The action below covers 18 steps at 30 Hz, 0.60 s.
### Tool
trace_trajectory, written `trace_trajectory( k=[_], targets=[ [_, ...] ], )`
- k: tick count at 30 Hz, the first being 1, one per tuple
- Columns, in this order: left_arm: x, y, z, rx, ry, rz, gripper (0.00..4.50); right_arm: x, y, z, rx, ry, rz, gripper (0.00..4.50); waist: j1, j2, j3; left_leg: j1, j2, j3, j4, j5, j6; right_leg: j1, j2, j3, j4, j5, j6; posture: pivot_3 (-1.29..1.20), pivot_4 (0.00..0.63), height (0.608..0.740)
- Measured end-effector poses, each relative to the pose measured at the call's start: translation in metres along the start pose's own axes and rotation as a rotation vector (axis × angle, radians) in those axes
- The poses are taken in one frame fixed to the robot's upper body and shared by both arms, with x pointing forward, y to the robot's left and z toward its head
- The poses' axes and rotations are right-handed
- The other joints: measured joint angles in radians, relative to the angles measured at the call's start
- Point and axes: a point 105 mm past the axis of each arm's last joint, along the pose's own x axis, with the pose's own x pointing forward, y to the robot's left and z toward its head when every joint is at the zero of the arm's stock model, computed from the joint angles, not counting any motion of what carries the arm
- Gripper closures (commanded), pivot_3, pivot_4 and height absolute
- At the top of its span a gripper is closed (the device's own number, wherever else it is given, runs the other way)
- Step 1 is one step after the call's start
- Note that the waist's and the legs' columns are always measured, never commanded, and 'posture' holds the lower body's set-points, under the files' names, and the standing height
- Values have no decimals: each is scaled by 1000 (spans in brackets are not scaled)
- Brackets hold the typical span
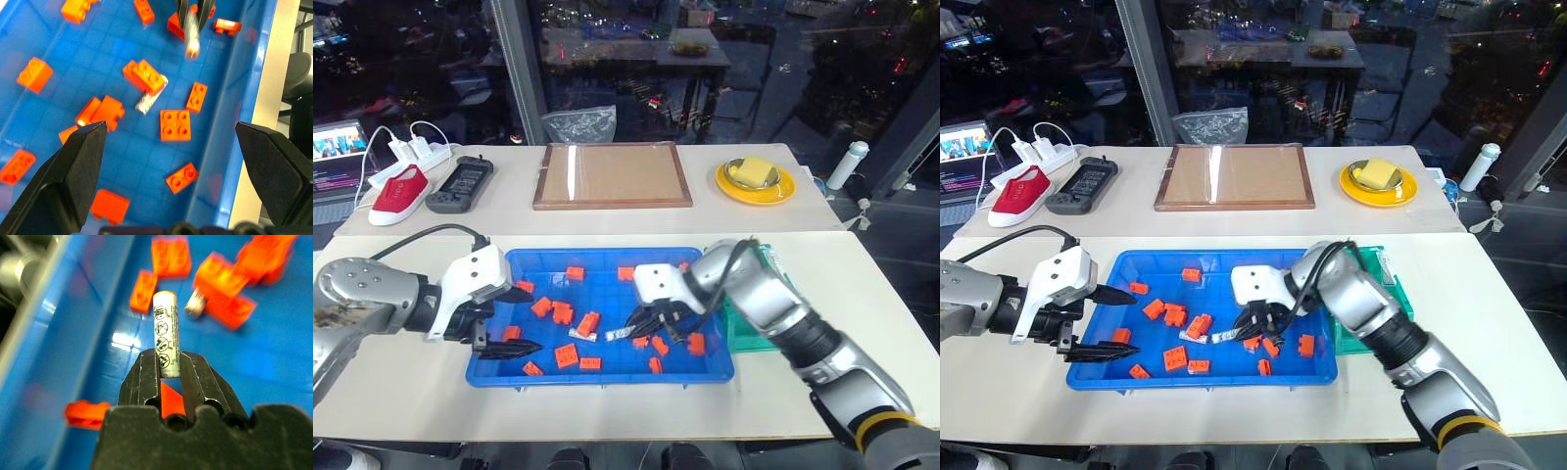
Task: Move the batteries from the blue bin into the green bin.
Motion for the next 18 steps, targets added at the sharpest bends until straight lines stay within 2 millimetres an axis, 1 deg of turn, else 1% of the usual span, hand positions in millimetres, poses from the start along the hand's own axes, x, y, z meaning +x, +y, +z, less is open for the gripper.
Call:
trace_trajectory(
  k=[1, 3, 6, 9, 11, 13, 15, 18],
  targets=[
    [1, 0, 0, 0, -2, -4, 0, -12, 2, -1, 29, -5, -8, 4224, 1, 0, 0, 0, 0, 0, 0, 0, 0, 0, 0, 0, 0, 0, 0, 0, 150, 740],
    [4, 0, 1, 4, -8, -13, 0, -36, -1, -3, 91, -20, -66, 4224, 2, 0, 0, -1, 0, 0, 0, 0, 0, 0, 0, 0, -1, 0, 0, 0, 150, 740],
    [7, 2, 1, 12, -10, -22, 0, -87, -9, -12, 174, -8, -227, 4225, 4, 0, 0, -1, -1, 0, 0, 0, 0, 0, -1, 0, -1, 0, -1, 0, 150, 740],
    [12, 5, 3, 27, -22, -32, 0, -135, -14, -33, 262, 59, -400, 4225, 4, 0, 0, -1, -1, 1, 0, 0, 0, 0, -1, 0, -2, -1, -1, 0, 150, 740],
    [14, 8, 3, 26, -24, -40, 0, -156, -15, -45, 312, 92, -486, 4225, 1, -1, 0, 0, -1, 1, 0, 0, 0, 0, -1, 1, -2, -1, -2, 0, 150, 740],
    [16, 9, 6, 42, -35, -47, 0, -164, -13, -55, 345, 127, -521, 4225, -4, -1, 0, 0, 0, 2, 0, 0, 1, 0, 0, 1, -1, -1, -2, 0, 150, 740],
    [18, 9, 8, 58, -39, -50, 0, -167, -12, -67, 379, 162, -555, 4225, -5, -1, 0, 0, 0, 2, 0, 0, 1, 0, 0, 1, -1, -1, -2, 0, 150, 740],
    [21, 12, 8, 62, -42, -59, 0, -162, -10, -97, 462, 236, -607, 4225, -4, -1, 0, 0, 0, 2, 1, 0, 1, 0, 0, 1, -1, -1, -2, 0, 150, 740]
  ],
)
